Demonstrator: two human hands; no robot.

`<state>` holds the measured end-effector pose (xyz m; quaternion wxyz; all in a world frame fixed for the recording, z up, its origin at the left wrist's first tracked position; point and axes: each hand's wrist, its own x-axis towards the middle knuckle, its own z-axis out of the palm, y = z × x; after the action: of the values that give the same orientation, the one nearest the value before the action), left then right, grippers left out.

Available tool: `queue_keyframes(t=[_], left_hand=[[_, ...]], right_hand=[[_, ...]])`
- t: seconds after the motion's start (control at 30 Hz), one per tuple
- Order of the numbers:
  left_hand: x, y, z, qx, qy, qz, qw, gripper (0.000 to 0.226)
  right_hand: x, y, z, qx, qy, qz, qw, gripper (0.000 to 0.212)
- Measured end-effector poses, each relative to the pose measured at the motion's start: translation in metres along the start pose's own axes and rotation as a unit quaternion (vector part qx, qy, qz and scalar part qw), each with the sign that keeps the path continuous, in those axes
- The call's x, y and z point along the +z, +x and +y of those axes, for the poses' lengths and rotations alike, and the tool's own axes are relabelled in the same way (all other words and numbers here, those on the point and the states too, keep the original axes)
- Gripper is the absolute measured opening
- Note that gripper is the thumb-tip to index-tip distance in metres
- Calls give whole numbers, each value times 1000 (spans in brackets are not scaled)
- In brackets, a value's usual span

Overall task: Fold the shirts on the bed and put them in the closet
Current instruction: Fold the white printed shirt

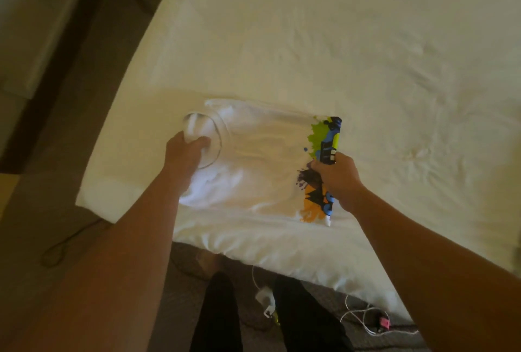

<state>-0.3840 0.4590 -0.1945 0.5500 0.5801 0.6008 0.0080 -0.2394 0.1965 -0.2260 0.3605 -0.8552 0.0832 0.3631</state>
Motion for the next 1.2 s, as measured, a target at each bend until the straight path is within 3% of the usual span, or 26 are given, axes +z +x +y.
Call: queue_keyframes(t=[0.2,0.53,0.83,1.07,1.2], left_hand=[[-31,-48,25,56,25,-11,998,25],[-179,-115,52,30,-93,86,992,41],[-392,-162,34,10,-173,174,969,46],[-531,-211,-7,-19,-270,246,931,55],[-588,-235,-43,-25,-317,278,907,33]], right_hand=[[-6,-34,-54,-120,-89,-48,988,18],[41,-130,-190,-260,-179,-65,947,16],[184,-280,-297,-371,-204,-108,899,15],[287,-405,-361,-457,-249,-173,836,11],[343,-461,-378,-500,-251,-211,802,6]])
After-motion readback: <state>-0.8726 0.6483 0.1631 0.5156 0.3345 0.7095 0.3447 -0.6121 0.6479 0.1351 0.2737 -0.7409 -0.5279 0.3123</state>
